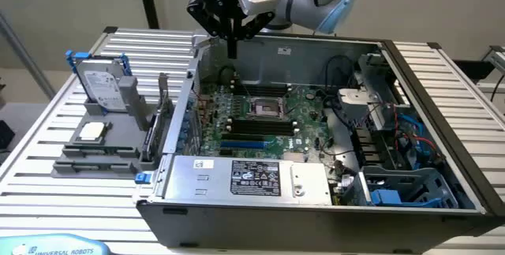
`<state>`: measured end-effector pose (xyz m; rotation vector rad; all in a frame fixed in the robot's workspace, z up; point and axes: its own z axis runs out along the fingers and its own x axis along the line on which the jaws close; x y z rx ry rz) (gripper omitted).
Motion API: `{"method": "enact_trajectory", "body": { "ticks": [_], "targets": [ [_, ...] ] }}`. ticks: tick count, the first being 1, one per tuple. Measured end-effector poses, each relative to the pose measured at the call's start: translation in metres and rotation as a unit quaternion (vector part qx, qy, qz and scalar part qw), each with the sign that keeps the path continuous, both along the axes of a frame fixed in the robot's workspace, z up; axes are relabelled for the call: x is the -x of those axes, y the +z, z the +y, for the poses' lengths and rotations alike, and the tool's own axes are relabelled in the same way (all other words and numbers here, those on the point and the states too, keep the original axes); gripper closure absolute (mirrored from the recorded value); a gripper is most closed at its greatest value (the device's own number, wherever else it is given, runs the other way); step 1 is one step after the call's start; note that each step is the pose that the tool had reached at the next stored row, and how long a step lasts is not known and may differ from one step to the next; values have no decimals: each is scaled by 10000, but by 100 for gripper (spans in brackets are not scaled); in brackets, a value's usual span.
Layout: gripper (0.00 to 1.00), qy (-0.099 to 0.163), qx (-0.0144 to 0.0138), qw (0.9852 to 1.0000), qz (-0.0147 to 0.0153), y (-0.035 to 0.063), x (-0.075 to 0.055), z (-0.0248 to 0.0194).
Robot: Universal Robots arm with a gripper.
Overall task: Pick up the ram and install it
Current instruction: 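Reach for the ram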
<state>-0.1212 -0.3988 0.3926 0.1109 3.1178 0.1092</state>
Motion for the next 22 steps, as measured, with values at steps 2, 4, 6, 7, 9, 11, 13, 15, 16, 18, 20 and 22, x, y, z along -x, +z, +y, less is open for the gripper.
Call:
{"method": "enact_trajectory", "body": {
  "ticks": [2,4,6,7,9,11,13,15,16,18,20,22],
  "targets": [
    [89,0,-2,10000,0,0,0,0],
    [89,0,-16,10000,0,0,0,0],
    [89,0,-18,10000,0,0,0,0],
    [89,0,-19,10000,0,0,0,0],
    [89,0,-21,10000,0,0,0,0],
    [89,0,-23,10000,0,0,0,0],
    [89,0,-24,10000,0,0,0,0],
    [89,0,-24,10000,0,0,2,-4],
    [89,0,-24,10000,0,0,14,-10],
    [89,1,-25,10000,0,-2,82,-29],
    [89,0,-24,10000,0,-3,171,-49],
    [89,0,-24,10000,0,-4,263,-72]
  ]
}}
